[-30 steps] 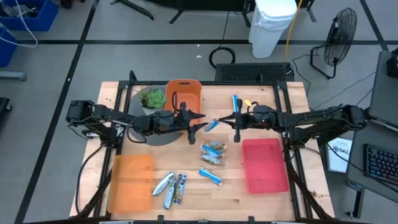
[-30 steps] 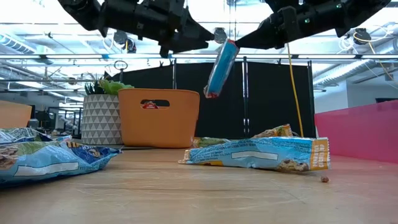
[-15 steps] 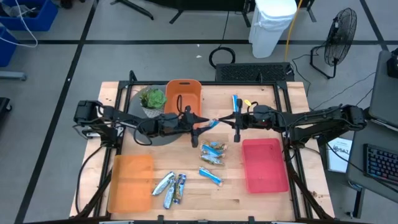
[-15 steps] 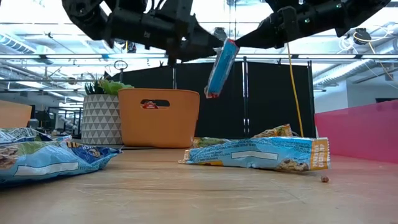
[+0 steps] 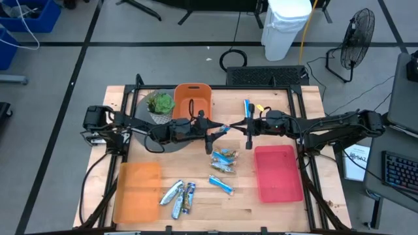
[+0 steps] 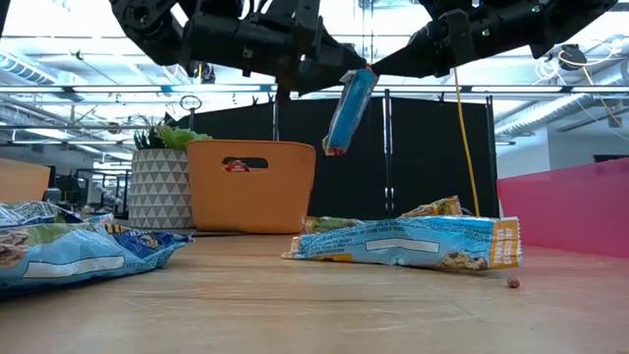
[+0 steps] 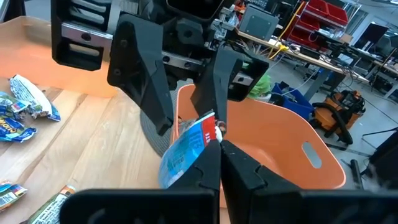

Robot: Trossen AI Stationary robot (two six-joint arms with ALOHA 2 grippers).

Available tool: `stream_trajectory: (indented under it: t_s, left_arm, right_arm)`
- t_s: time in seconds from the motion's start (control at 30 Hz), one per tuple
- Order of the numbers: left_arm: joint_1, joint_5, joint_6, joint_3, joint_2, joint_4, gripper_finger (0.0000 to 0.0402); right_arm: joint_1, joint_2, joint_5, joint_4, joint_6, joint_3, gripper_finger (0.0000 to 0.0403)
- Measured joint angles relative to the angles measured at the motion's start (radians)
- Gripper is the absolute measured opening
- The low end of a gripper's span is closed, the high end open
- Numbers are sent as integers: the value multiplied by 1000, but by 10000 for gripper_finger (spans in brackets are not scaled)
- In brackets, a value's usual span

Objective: Pick and place Granola Bars by type
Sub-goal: Put the red granola bar into the orange bin

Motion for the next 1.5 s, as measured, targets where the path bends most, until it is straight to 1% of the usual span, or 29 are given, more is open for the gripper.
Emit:
stream_trajectory:
  t_s: [0.43,0.53,0.6,0.7,0.73,0.9,1.0,1.1,1.17,1.27,1.33,1.43,1.5]
  left_arm:
    - [13,15,-28,0,0,-3,169]
    - [20,51,-30,0,0,-3,138]
    - [25,60,-30,0,0,-3,101]
    - [34,61,-30,0,0,-3,28]
    - [38,62,-30,0,0,-3,15]
    - [49,94,-19,0,0,-3,5]
    - [49,96,-8,0,0,-3,4]
    - [49,96,-1,0,0,-2,4]
    - [49,96,10,0,0,1,3]
    - [49,97,33,0,0,0,3]
    - [49,99,57,0,-7,-6,2]
    - [49,103,119,0,-40,-54,2]
    - [49,98,138,0,-73,-100,2]
  right_arm:
    - [0,0,0,0,0,0,0]
    - [0,0,0,0,0,0,0]
    - [0,0,0,0,0,0,0]
    - [0,0,0,1,0,0,0]
    - [0,0,0,1,1,0,0]
    - [-1,0,0,0,18,0,0]
    - [-1,0,4,-2,41,0,5]
    - [0,-12,9,-40,38,0,33]
    - [0,-27,58,-57,45,0,63]
    - [0,-72,167,-106,74,0,112]
    - [-1,-115,211,-150,91,0,143]
    - [0,-187,211,-222,109,0,177]
    - [0,-232,211,-276,135,0,190]
